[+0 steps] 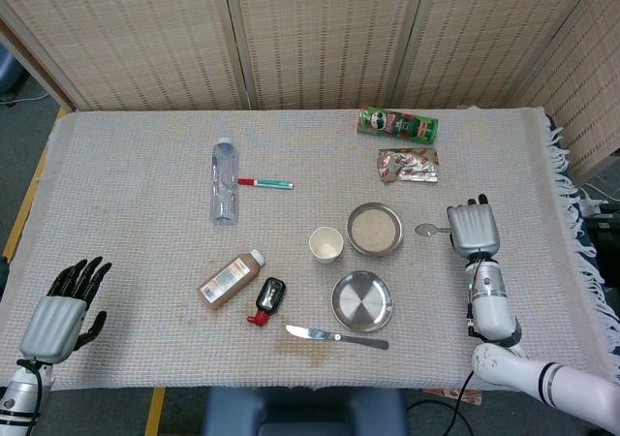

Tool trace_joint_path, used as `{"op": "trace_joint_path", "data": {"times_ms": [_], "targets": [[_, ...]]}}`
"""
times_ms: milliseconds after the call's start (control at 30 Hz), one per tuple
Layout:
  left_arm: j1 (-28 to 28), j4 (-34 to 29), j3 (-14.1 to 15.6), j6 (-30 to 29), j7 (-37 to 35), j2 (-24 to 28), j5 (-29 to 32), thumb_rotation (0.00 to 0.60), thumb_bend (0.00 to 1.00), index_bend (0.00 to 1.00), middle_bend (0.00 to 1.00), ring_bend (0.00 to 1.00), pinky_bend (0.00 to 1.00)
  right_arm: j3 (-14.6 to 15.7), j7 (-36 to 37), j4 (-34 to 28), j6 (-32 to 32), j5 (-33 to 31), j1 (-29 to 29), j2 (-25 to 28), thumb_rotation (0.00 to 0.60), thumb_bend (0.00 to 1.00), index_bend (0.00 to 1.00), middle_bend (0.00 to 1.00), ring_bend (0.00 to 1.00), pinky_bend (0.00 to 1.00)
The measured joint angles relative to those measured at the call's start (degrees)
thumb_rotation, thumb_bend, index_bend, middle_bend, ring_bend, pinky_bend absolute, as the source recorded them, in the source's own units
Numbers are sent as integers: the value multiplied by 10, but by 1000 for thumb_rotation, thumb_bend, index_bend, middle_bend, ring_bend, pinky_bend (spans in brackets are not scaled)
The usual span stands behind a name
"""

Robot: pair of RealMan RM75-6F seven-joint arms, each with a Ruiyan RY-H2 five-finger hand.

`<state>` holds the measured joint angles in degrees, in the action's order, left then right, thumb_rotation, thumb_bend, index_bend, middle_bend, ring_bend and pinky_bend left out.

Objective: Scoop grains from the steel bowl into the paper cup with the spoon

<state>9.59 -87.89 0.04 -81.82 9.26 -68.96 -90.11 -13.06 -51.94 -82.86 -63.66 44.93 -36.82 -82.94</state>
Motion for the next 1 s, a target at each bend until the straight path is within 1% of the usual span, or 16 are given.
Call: {"op": "trace_joint_path", "data": {"times_ms": [200, 367, 667, 1000], "targets": [[3, 2, 2, 3, -5, 1, -5, 600, 432, 0, 0, 0, 119, -14, -100, 8, -4, -49, -66, -25, 600, 330, 712, 549, 338, 218], [3, 3, -1, 4, -15, 6, 1, 600, 432, 0, 0, 0, 120, -20, -156, 47, -7, -96, -117, -70, 600, 330, 712, 549, 338, 218], [3, 3, -1, 2, -21, 9, 1, 600, 433, 0, 0, 0, 120, -6, -203, 116, 2, -127, -159, -125, 600, 332, 699, 549, 338, 218], [4, 6, -2, 3, -20, 8, 4, 600, 432, 0, 0, 0, 120, 10, -222, 152, 16, -140, -181, -160, 600, 332, 697, 549, 338, 218]]}}
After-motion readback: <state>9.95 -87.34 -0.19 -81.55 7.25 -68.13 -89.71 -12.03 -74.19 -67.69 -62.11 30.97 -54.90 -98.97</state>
